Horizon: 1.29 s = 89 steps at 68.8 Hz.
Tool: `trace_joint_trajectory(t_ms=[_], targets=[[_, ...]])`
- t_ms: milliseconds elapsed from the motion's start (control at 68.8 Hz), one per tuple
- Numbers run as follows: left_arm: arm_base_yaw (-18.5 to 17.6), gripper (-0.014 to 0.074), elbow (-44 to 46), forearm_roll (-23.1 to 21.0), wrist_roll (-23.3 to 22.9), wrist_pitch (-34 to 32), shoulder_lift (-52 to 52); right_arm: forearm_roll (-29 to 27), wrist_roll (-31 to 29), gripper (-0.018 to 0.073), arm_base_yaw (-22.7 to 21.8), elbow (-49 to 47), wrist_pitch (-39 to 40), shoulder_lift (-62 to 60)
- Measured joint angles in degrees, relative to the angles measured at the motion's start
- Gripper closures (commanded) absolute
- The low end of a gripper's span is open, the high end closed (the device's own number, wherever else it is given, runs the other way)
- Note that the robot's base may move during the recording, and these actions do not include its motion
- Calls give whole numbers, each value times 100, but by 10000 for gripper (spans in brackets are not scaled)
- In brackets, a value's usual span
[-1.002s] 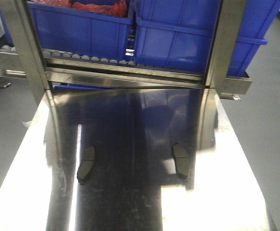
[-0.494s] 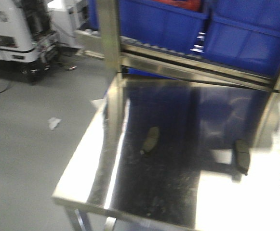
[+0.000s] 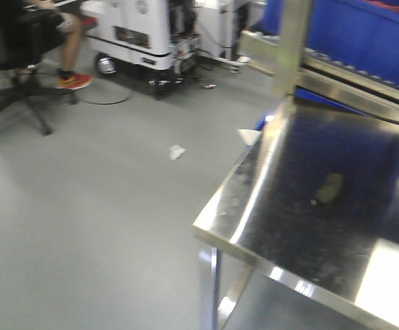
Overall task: Move and align brake pads A on conveyor
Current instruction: 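Hold both pads and drive the base away from the steel table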
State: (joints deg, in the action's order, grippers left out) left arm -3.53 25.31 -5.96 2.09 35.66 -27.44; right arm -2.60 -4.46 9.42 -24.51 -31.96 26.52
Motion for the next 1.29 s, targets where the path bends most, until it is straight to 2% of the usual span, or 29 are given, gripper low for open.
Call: trace_joint_trajectory(t_ms=[1293], targets=[[0, 603, 0, 5, 0, 0, 0, 0, 0, 564, 0, 0, -5, 0]])
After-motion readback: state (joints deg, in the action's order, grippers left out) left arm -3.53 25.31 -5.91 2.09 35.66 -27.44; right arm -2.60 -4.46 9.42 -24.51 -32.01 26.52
